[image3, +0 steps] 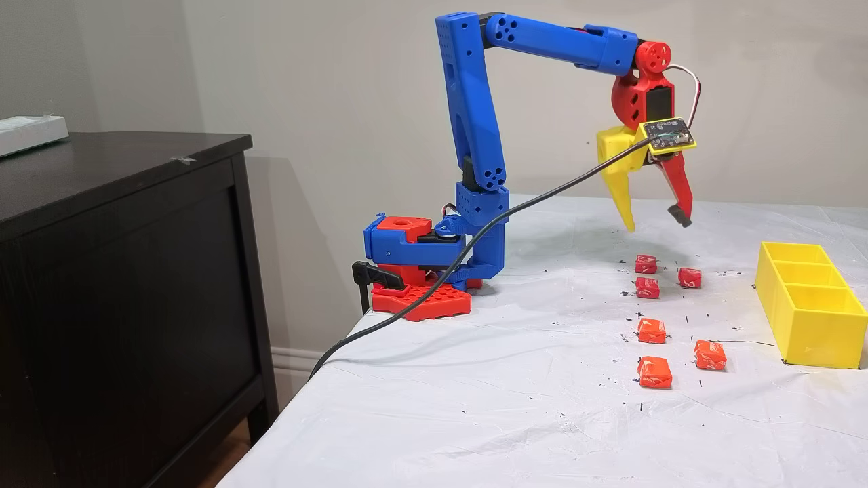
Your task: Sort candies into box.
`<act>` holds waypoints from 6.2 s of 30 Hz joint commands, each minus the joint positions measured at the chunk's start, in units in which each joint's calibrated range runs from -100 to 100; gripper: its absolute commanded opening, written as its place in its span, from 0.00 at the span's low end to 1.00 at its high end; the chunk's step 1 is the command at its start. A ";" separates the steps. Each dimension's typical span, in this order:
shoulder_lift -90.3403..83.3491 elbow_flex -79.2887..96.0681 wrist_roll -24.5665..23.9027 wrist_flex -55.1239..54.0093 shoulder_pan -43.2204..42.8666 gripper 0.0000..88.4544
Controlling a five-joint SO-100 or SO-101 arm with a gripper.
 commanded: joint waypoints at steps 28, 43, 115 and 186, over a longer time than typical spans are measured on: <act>8.03 6.38 -0.15 -10.62 -1.07 0.37; 9.22 9.48 0.10 -14.47 -3.33 0.32; 6.33 -7.91 3.66 -34.36 15.60 0.00; 5.99 -10.73 1.95 -32.07 16.59 0.20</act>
